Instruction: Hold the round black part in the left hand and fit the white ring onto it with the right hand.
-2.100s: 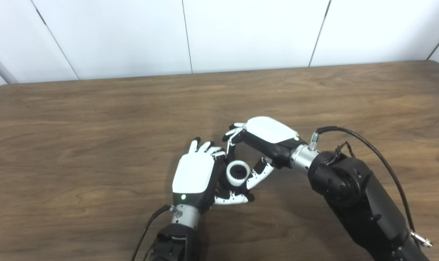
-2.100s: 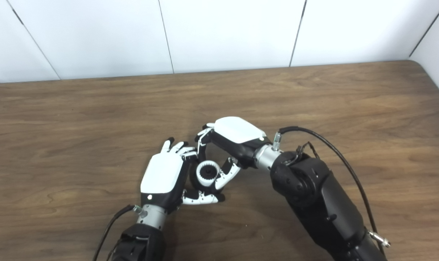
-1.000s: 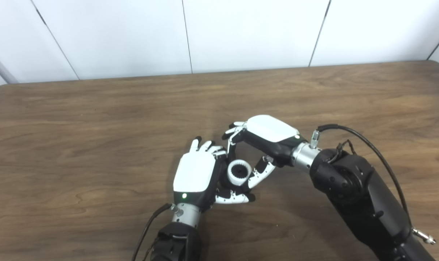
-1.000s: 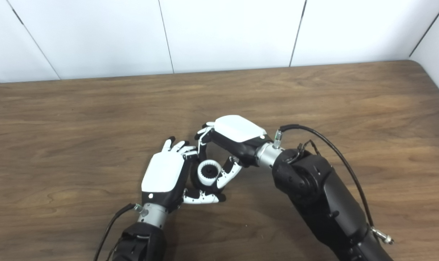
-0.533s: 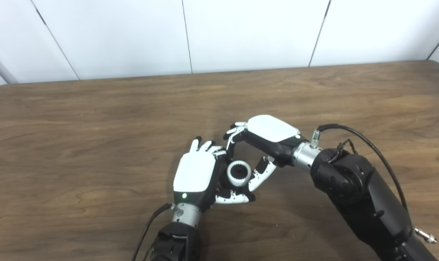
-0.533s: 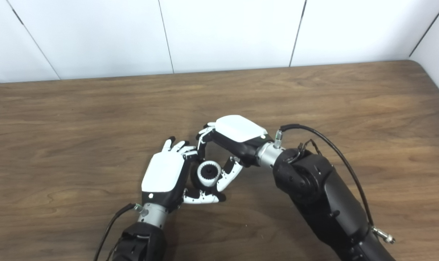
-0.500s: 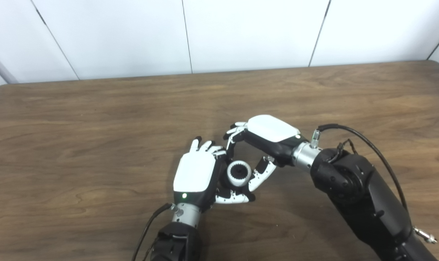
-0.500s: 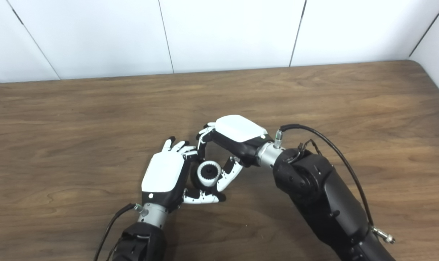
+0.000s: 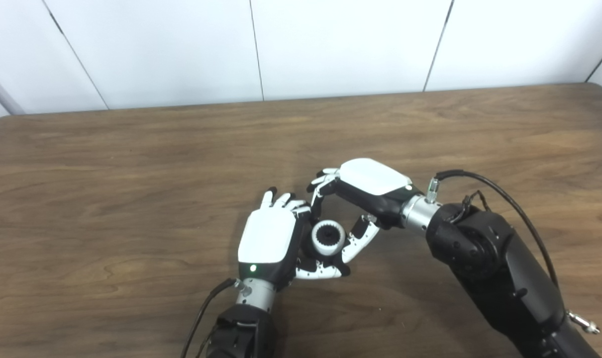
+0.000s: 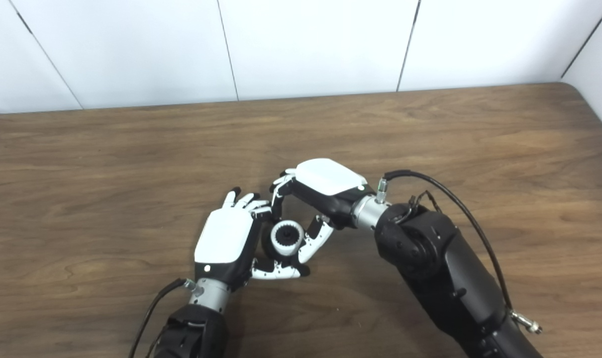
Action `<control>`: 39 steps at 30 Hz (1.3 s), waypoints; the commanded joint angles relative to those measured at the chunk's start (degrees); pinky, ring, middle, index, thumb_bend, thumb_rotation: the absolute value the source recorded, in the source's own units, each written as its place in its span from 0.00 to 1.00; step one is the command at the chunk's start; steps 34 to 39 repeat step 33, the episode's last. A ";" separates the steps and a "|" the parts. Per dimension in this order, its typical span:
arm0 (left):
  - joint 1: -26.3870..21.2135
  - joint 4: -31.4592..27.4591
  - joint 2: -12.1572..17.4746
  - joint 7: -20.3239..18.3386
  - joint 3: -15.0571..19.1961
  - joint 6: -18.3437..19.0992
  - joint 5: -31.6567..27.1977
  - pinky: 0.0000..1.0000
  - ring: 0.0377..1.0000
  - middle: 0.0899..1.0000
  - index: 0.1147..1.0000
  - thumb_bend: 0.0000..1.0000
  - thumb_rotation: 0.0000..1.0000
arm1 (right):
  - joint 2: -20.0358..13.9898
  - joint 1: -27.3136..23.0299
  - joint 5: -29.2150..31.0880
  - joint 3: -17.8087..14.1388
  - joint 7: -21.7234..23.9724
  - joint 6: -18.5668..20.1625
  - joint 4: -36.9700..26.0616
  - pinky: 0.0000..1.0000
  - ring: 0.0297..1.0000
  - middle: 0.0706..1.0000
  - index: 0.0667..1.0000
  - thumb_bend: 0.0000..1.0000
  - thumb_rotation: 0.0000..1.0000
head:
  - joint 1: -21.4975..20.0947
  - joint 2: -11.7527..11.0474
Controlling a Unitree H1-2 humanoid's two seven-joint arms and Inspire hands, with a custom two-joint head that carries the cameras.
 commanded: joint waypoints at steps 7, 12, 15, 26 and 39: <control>0.41 2.41 0.44 -2.02 -0.33 0.50 0.49 1.00 0.88 0.76 0.42 0.52 0.06 | -1.98 -3.33 0.60 -3.88 0.85 1.65 -3.66 0.91 0.93 0.84 0.59 0.94 0.22 | -0.21 -0.19; 0.31 2.66 0.76 -2.05 -0.18 0.36 0.38 1.00 0.88 0.76 0.42 0.52 0.06 | -2.90 -3.69 1.22 -6.25 1.27 3.27 -4.50 0.91 0.93 0.83 0.60 0.94 0.21 | -0.20 -0.28; 0.26 2.59 0.98 -2.40 -0.06 0.38 0.34 1.00 0.88 0.77 0.42 0.52 0.06 | -3.13 -3.80 1.56 -7.62 1.26 4.28 -4.77 0.91 0.94 0.83 0.60 0.94 0.20 | -0.08 -0.40; 0.09 2.63 2.09 -2.57 0.66 -0.06 -0.73 1.00 0.88 0.76 0.42 0.52 0.06 | -5.30 -4.04 3.10 -10.40 1.15 5.55 -5.11 0.82 0.93 0.84 0.61 0.93 0.18 | -0.03 -0.88; -0.24 1.86 3.04 -4.64 0.99 0.68 -0.61 1.00 0.87 0.77 0.43 0.52 0.08 | -6.62 -3.84 3.01 -10.70 0.66 5.73 -5.12 0.82 0.93 0.84 0.63 0.94 0.21 | 0.14 -0.79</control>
